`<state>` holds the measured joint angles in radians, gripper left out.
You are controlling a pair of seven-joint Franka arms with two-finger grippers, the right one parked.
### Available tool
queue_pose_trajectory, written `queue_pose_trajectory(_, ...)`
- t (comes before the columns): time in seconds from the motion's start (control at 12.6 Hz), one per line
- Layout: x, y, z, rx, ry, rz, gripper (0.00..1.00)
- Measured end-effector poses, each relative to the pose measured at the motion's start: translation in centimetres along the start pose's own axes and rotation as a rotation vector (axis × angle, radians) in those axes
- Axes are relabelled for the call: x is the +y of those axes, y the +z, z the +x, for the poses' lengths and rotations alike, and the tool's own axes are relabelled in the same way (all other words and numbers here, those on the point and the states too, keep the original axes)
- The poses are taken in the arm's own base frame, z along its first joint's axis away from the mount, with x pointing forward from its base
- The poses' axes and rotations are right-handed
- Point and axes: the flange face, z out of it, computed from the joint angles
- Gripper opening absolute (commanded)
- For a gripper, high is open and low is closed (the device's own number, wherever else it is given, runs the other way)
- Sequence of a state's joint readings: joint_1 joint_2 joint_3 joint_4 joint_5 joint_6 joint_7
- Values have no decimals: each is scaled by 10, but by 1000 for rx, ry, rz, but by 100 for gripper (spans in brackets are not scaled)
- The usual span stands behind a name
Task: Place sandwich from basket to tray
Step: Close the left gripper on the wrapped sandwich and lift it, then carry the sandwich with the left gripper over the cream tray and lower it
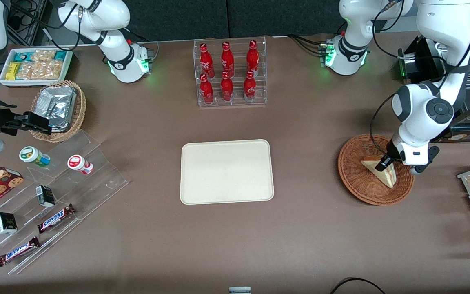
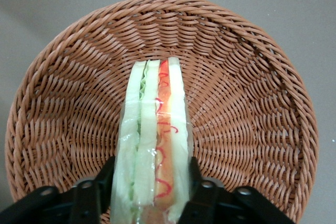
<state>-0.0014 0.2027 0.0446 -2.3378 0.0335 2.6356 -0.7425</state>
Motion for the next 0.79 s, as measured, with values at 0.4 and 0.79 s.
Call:
queue_pose_trajectory(0.4,8,-13,-4,-31,21,26,41)
queue_pose_trajectory(0.79,73,-134,-28,-108,144,92,41)
